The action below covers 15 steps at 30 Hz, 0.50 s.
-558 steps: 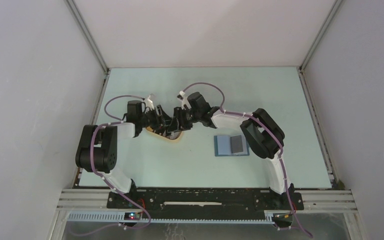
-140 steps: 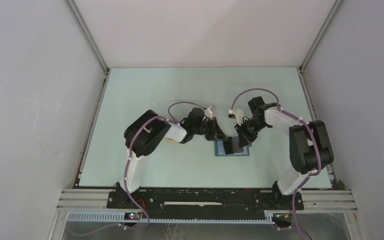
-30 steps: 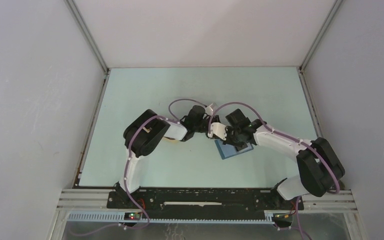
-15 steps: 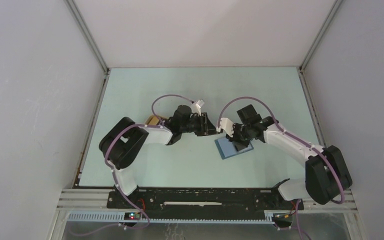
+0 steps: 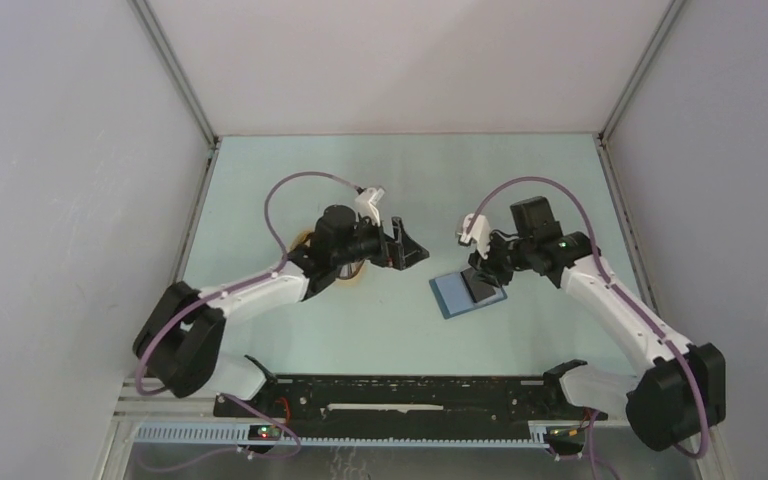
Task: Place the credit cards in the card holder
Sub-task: Insert the credit card into the card holder, then pick up the credit card from the storage box.
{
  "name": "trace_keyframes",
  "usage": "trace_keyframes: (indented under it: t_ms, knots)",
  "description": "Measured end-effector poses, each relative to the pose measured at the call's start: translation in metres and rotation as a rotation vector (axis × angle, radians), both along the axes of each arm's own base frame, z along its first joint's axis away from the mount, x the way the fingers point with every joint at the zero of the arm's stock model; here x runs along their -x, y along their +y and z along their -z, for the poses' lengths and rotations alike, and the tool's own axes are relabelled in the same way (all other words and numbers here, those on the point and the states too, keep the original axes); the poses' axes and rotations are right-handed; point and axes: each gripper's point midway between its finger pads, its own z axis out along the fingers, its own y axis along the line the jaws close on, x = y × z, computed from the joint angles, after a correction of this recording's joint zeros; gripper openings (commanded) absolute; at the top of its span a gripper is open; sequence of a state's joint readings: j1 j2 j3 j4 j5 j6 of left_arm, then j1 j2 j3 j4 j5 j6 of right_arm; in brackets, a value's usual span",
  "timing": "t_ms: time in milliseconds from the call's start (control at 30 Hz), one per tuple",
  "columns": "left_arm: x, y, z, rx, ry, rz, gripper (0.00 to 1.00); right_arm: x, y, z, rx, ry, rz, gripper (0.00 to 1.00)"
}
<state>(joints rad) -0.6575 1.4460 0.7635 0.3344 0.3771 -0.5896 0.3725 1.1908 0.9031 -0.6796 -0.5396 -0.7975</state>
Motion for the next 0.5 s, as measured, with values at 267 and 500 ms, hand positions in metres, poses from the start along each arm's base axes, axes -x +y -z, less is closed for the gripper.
trace_keyframes:
  t_ms: [267,500]
  knots:
    - [0.017,0.030,-0.049,-0.017,-0.097,-0.044,1.00,-0.001,-0.007,-0.058,-0.167,-0.067,0.072,0.65]
    - [0.030,0.045,-0.112,-0.005,-0.093,-0.081,1.00,0.000,-0.010,-0.107,-0.345,-0.058,0.127,0.69]
